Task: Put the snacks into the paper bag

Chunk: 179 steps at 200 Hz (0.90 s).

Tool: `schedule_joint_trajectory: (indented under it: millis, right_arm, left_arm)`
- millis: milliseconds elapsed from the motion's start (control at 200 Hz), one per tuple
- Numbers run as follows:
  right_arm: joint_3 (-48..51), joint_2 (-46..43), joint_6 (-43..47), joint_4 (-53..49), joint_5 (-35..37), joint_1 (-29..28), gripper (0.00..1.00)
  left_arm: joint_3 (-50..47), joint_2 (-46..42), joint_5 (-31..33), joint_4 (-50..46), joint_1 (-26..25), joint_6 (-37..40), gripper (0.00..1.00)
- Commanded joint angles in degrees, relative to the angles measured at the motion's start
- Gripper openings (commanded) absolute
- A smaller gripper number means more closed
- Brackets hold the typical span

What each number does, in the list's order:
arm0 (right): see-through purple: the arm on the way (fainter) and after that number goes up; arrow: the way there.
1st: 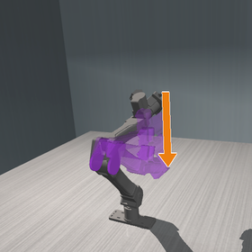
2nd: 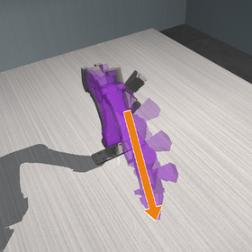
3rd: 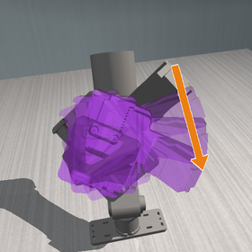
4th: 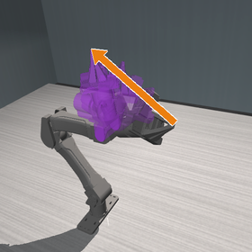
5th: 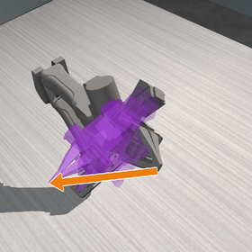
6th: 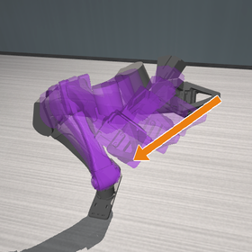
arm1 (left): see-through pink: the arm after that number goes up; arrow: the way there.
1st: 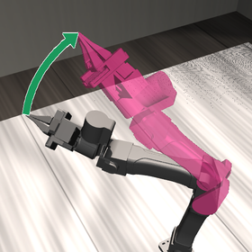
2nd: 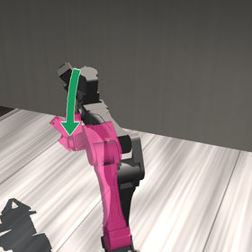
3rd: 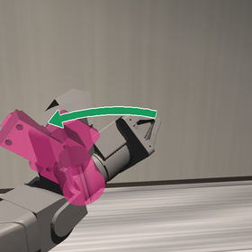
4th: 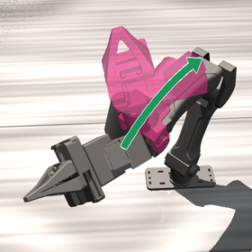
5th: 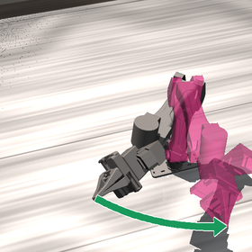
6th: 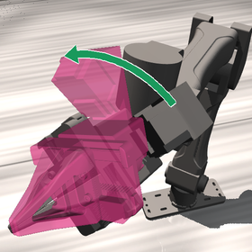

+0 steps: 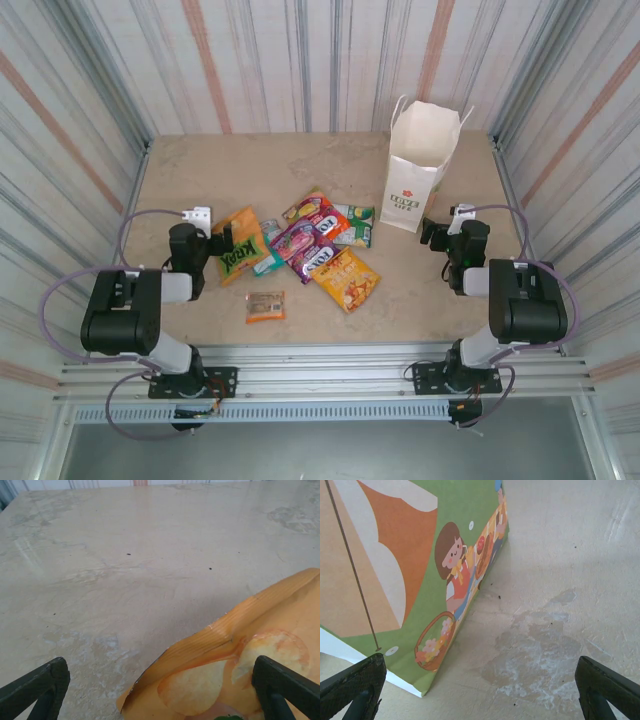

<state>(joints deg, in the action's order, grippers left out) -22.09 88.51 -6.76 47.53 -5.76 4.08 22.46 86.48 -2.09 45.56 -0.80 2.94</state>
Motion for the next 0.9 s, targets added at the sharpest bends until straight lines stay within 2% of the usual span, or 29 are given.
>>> schedule_joint_trajectory:
  millis: [0,892]
  right_arm:
    - [-0.72,-0.09,1.7,-0.1,1.06,-0.31,0.99]
    - [-0.86,-0.34,1.62,-0.33,1.17,-0.29,0.99]
  left_arm:
    - [1.1,0.01,-4.02,-0.42,0.58,1.62,0.99]
    - [1.01,-0.17,-4.64,-0.39,1.16,0.79,0.99]
